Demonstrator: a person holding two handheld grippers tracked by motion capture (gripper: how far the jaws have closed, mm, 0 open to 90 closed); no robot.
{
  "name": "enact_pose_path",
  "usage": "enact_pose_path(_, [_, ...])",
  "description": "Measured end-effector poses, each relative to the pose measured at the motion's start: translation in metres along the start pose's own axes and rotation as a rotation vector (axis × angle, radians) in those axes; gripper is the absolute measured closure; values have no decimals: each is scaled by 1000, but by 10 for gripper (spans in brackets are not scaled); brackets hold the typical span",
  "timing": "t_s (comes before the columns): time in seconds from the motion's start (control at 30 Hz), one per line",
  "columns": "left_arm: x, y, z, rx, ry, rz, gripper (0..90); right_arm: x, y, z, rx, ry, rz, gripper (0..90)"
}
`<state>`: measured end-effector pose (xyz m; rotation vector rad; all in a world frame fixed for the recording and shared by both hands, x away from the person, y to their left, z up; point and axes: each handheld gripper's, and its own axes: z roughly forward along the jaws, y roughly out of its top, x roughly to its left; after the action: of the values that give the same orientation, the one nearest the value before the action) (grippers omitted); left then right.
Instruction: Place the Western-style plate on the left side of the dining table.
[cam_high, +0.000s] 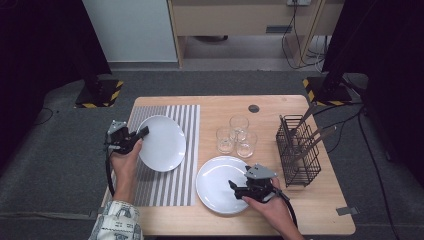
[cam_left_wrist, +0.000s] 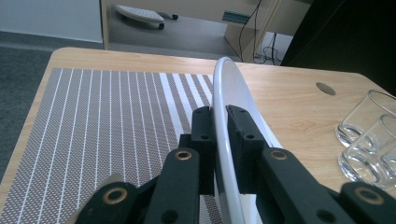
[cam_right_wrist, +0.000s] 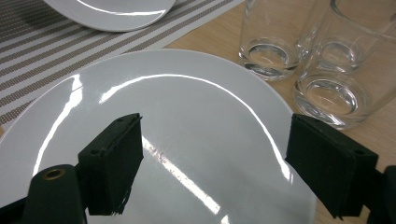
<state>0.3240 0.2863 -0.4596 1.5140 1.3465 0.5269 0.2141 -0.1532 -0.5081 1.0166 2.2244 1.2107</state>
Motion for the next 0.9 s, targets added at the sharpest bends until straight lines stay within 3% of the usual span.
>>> enact_pose_path(0.4, [15, -7, -1, 4, -3, -24, 801, 2, 0, 0, 1, -1, -10, 183])
enact_pose_path(0.9, [23, -11, 0, 11, -9, -34, 790, 2, 0, 0, -3, 11, -18, 175])
